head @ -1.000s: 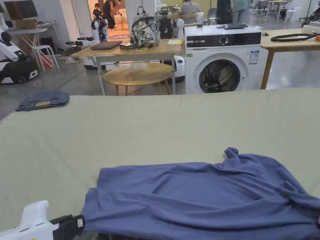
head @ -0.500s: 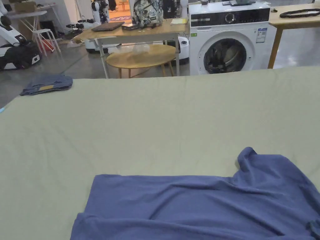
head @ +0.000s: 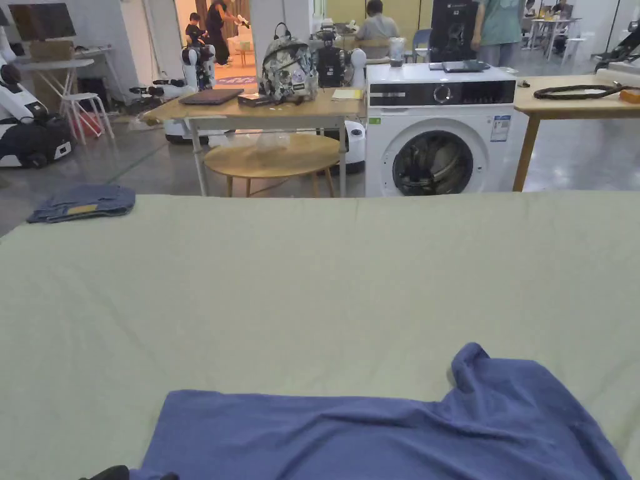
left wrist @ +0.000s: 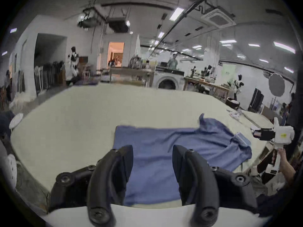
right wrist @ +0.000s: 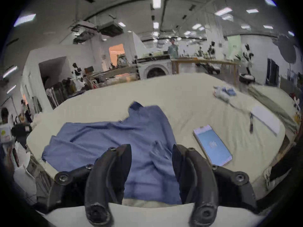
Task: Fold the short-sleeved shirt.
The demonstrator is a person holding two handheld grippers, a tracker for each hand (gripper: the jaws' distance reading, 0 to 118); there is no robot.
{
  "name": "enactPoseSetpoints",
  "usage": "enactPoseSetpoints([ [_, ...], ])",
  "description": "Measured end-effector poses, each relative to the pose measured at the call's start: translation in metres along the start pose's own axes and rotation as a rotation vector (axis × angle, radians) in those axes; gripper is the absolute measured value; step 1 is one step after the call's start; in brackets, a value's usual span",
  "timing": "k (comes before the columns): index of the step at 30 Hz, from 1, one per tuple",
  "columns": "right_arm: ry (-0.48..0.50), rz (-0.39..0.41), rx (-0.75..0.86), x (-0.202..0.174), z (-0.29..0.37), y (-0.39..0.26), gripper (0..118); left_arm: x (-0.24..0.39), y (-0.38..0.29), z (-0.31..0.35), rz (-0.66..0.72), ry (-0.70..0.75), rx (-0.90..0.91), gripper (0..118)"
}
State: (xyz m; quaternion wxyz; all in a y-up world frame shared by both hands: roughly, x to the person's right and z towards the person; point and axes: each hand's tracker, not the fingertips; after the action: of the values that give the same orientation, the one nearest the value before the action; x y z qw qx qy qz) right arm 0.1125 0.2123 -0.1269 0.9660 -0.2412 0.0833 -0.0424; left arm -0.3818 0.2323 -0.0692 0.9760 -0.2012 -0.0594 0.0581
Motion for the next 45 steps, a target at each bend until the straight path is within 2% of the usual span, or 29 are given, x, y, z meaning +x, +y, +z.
enactPoseSetpoints([
  [1, 0.025, 0.014, 0.008, -0.005, -0.004, 0.003, 35, 0.003, 0.004, -0.002, 0.001, -0.036, 0.015, 47],
  [2, 0.037, 0.034, 0.028, -0.012, -0.008, 0.005, 12, 0.005, 0.005, -0.004, 0.021, -0.096, 0.042, 36],
  [3, 0.027, 0.046, 0.042, -0.016, -0.014, 0.003, 2, 0.006, 0.006, -0.007, 0.046, -0.128, 0.047, 19],
  [4, 0.031, 0.054, 0.039, -0.020, -0.017, 0.005, 0, 0.006, 0.006, -0.012, 0.063, -0.128, 0.040, 1],
  [10, 0.056, 0.089, 0.022, -0.039, -0.035, 0.007, 0, 0.004, 0.006, -0.019, 0.072, -0.082, 0.016, 0],
  [15, 0.061, 0.073, 0.002, -0.036, -0.041, 0.005, 0, -0.017, 0.020, -0.034, 0.112, -0.015, -0.007, 0],
  [20, 0.061, 0.049, -0.040, -0.023, -0.046, -0.006, 0, -0.055, 0.044, -0.098, 0.099, 0.046, -0.147, 0],
  [22, 0.072, 0.017, -0.062, -0.015, -0.048, -0.010, 0, -0.078, 0.051, -0.141, 0.097, 0.012, -0.235, 20],
  [23, 0.081, 0.001, -0.072, -0.010, -0.049, -0.013, 0, -0.089, 0.053, -0.165, 0.110, 0.010, -0.253, 34],
  [24, 0.086, -0.003, -0.080, -0.005, -0.048, -0.015, 0, -0.095, 0.058, -0.188, 0.109, 0.053, -0.310, 43],
  [27, 0.039, 0.028, -0.105, 0.003, -0.043, -0.020, 0, -0.126, 0.053, -0.244, 0.142, 0.095, -0.442, 46],
  [29, 0.012, 0.040, -0.123, 0.010, -0.040, -0.023, 0, -0.142, 0.040, -0.274, 0.165, 0.141, -0.504, 46],
  [31, 0.006, 0.027, -0.139, 0.018, -0.041, -0.024, 0, -0.152, 0.027, -0.295, 0.232, 0.128, -0.548, 46],
  [32, 0.010, 0.018, -0.149, 0.023, -0.044, -0.023, 0, -0.140, 0.018, -0.296, 0.246, 0.124, -0.581, 40],
  [34, 0.012, 0.024, -0.170, 0.027, -0.055, -0.014, 0, -0.127, 0.019, -0.296, 0.103, 0.172, -0.556, 25],
  [36, 0.018, 0.029, -0.172, 0.027, -0.068, -0.001, 0, -0.126, 0.022, -0.300, 0.068, 0.122, -0.592, 4],
  [39, 0.041, 0.035, -0.168, 0.026, -0.105, 0.032, 0, -0.122, 0.019, -0.313, 0.043, 0.151, -0.641, 1],
  [40, 0.026, 0.038, -0.182, 0.026, -0.122, 0.046, 1, -0.121, 0.022, -0.310, 0.071, 0.152, -0.650, 1],
  [41, 0.005, 0.026, -0.229, 0.030, -0.142, 0.059, 23, -0.124, 0.025, -0.311, 0.106, 0.153, -0.665, 1],
  [42, 0.000, 0.017, -0.265, 0.034, -0.159, 0.068, 49, -0.126, 0.027, -0.311, 0.122, 0.145, -0.675, 1],
  [43, 0.011, 0.040, -0.300, 0.038, -0.182, 0.077, 67, -0.128, 0.028, -0.312, 0.120, 0.135, -0.684, 1],
  [45, -0.011, 0.115, -0.368, 0.041, -0.218, 0.085, 66, -0.122, 0.030, -0.304, 0.129, 0.127, -0.689, 1],
])
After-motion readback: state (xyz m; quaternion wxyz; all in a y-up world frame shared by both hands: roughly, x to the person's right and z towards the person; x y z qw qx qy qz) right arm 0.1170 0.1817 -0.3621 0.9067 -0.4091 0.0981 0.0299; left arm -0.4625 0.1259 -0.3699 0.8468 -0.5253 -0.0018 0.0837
